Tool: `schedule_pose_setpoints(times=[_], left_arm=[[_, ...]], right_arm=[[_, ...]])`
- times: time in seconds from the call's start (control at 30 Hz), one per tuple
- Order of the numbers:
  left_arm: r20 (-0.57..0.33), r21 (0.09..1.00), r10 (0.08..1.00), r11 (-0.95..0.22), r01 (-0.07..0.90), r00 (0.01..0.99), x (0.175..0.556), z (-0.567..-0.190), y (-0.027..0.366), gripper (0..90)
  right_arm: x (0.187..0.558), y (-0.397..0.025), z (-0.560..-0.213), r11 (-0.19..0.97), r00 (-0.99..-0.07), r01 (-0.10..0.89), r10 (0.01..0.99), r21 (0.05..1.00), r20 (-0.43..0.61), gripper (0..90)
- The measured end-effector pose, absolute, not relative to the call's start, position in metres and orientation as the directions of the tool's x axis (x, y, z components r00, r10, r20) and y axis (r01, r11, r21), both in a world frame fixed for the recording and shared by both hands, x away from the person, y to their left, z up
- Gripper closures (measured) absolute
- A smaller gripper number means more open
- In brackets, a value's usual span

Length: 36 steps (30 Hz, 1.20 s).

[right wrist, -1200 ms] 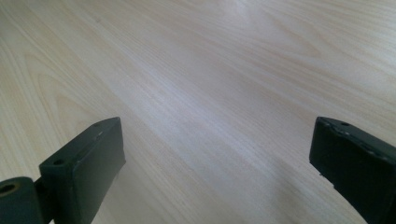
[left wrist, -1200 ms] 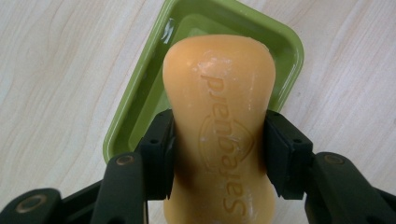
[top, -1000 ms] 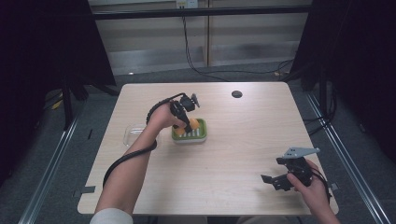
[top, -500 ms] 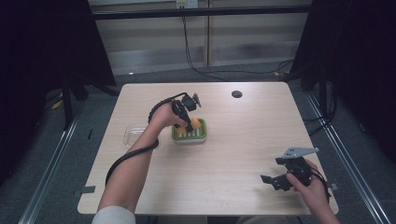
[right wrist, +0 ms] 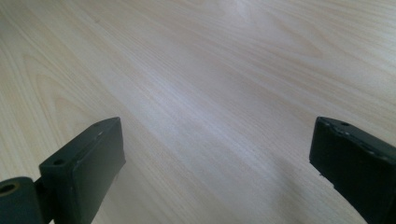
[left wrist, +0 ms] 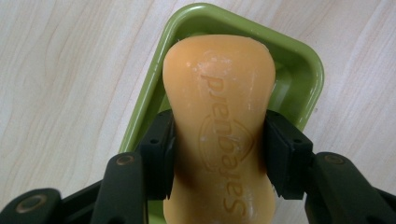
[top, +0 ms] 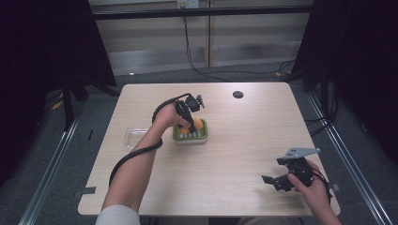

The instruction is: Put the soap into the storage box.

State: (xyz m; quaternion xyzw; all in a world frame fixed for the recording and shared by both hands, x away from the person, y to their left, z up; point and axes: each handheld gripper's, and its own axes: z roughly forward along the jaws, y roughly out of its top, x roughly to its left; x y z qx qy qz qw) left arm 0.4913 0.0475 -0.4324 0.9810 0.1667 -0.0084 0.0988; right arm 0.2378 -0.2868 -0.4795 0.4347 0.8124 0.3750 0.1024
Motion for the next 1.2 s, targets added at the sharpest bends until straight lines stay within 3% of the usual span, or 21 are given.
schedule_pose_setpoints(times=[0.2,1.2], left_arm=[[-0.015,0.216,0.314,-0.926,0.309,0.949,0.4906,-0.4359,0.0450,49.8],[-0.017,0.203,0.281,-0.939,0.278,0.960,0.4923,-0.4434,0.0424,49.7]], right_arm=[[0.2376,-0.2868,-0.4793,0.336,-0.596,0.630,0.787,0.700,0.159,3.3],[0.2374,-0.2868,-0.4795,0.338,-0.599,0.629,0.784,0.700,0.161,3.3]])
